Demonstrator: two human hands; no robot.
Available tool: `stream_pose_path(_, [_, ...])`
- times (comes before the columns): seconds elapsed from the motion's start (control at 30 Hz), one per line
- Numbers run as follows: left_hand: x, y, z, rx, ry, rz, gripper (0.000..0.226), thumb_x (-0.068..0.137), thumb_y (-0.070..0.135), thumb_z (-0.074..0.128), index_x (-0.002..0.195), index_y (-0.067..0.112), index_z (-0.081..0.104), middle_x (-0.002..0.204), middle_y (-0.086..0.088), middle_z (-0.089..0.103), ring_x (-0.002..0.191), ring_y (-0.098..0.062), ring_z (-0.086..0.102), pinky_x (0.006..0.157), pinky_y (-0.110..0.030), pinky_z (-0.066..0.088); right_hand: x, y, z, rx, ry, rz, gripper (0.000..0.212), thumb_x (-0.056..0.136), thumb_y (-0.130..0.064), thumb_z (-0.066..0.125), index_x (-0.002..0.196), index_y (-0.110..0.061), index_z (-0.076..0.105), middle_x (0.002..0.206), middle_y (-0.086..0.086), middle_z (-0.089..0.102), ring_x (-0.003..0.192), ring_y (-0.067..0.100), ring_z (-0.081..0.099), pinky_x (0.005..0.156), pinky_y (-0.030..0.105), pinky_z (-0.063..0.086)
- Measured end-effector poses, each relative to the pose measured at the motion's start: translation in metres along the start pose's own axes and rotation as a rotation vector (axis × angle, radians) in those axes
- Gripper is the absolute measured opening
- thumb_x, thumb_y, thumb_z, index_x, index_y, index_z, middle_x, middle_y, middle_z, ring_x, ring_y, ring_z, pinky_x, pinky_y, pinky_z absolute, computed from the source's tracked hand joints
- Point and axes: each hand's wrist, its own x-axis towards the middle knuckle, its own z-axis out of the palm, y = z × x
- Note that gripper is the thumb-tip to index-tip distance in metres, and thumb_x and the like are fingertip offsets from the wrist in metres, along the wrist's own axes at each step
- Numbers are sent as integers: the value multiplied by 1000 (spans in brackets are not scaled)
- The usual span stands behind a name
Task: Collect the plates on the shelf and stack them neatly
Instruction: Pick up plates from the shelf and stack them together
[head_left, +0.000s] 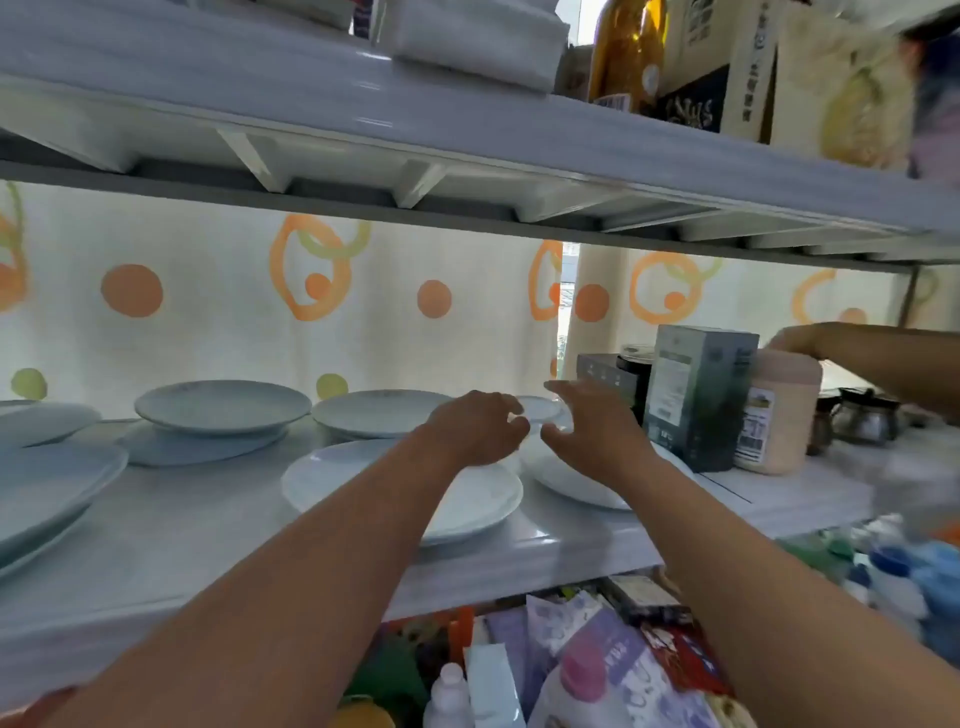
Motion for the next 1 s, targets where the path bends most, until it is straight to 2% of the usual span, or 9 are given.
stream_pose_path(0.2, [4, 13, 13, 75, -96, -7, 44, 96, 36, 37, 137, 26, 48, 144, -3, 50, 129, -24, 48, 106, -38, 39, -17, 19, 4, -36, -103, 61, 68, 78, -50, 61, 138, -25, 42, 143, 3, 47, 132, 23, 39, 108, 38, 34])
stream_pose_path(0.4, [1, 18, 22, 34, -103, 17, 42, 93, 33, 40, 132, 28, 53, 142, 2, 52, 132, -18, 44, 110, -36, 35, -31, 28, 14, -125, -210, 113, 84, 69, -63, 62, 142, -30, 35, 144, 3, 44, 132, 23, 38, 109, 40, 34])
stream_pose_path(0.67, [-2, 20, 22, 39, -89, 15, 39, 92, 33, 43, 129, 29, 56, 138, 1, 55, 128, -18, 48, 108, -35, 38, -37, 28, 14, -223, -195, 48, 68, 78, -52, 59, 138, -27, 39, 136, 1, 54, 122, 25, 47, 103, 37, 38])
stream_pose_path(0.87, [-5, 19, 19, 40, -80, 11, 40, 91, 33, 43, 128, 30, 56, 140, 5, 54, 130, -16, 46, 108, -35, 38, -38, 29, 11, -255, -261, 29, 74, 82, -55, 53, 145, -26, 28, 143, 4, 47, 128, 25, 43, 107, 39, 36])
stream_pose_path(1.0, [-6, 17, 19, 44, -67, -3, 40, 91, 34, 43, 129, 31, 55, 139, 3, 54, 129, -18, 47, 106, -36, 40, -40, 27, 6, -267, -206, -29, 62, 89, -49, 46, 143, -24, 31, 142, 5, 48, 126, 24, 46, 106, 39, 37])
